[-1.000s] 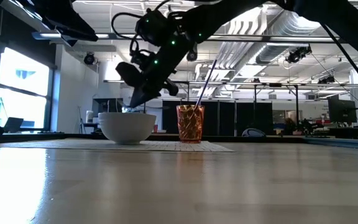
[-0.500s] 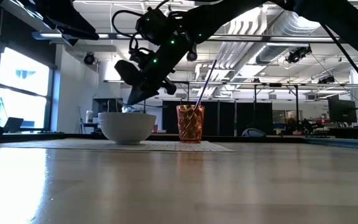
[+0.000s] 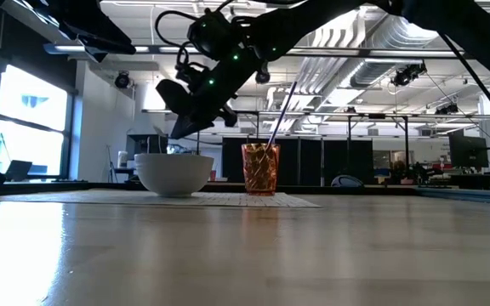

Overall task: Pick & Place Utensil
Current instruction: Put the blue fork into the white bowl

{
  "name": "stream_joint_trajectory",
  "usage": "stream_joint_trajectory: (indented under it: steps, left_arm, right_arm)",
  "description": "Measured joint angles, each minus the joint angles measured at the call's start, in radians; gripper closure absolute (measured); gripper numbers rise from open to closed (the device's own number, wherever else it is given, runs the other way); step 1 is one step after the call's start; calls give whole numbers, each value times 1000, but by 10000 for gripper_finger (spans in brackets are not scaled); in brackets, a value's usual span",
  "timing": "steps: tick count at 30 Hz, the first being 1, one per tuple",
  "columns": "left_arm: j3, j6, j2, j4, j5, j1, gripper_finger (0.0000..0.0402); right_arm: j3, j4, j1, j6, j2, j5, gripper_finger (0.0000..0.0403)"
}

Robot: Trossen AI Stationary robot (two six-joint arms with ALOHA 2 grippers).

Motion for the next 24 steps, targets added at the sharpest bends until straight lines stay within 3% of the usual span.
stream_joint_trajectory:
  steps: [24]
  left_arm:
    - [0, 0, 0, 0, 0, 0, 293]
  right_arm:
    - [-1, 78, -6, -34, 53, -21, 395]
